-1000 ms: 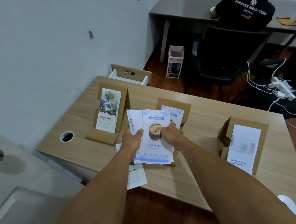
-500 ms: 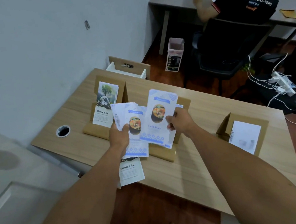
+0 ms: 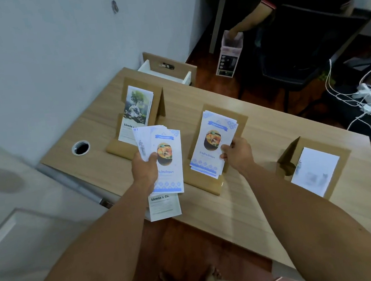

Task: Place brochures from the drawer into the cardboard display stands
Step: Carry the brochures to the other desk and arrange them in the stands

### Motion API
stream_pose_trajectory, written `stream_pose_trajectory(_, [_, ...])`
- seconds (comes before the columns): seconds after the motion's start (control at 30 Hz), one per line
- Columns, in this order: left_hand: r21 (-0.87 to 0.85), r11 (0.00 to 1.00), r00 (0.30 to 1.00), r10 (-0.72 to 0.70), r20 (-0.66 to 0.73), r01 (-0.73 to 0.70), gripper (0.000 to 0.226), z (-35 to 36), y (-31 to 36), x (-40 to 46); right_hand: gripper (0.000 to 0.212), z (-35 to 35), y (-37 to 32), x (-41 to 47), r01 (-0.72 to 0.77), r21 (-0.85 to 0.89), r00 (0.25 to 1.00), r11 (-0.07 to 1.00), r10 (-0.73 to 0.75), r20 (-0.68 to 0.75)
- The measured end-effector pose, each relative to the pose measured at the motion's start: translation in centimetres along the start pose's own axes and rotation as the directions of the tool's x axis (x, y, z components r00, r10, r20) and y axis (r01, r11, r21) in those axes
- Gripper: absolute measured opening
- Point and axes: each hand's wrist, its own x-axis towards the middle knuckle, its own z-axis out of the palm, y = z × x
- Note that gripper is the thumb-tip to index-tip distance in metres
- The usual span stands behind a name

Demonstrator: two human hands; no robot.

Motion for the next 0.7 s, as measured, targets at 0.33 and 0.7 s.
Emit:
stream_pose_trajectory(0.33, [-0.007, 1.0, 1.0, 0.022, 0.013, -0.022, 0.03, 0.16, -0.55, -0.44, 0.028, 1.0, 0.91, 0.16, -0.032, -0.079, 0.999, 0.996, 0.033, 0.005])
stream_pose_trajectory(0.7, [-0.063, 0.996, 0.994, -0.059, 0.093, 0.065, 0.033, 0.65, -0.58, -0.74, 0.014, 0.96, 0.11, -0.03, -0.001, -0.519, 0.999, 0.855, 0.026, 0.04])
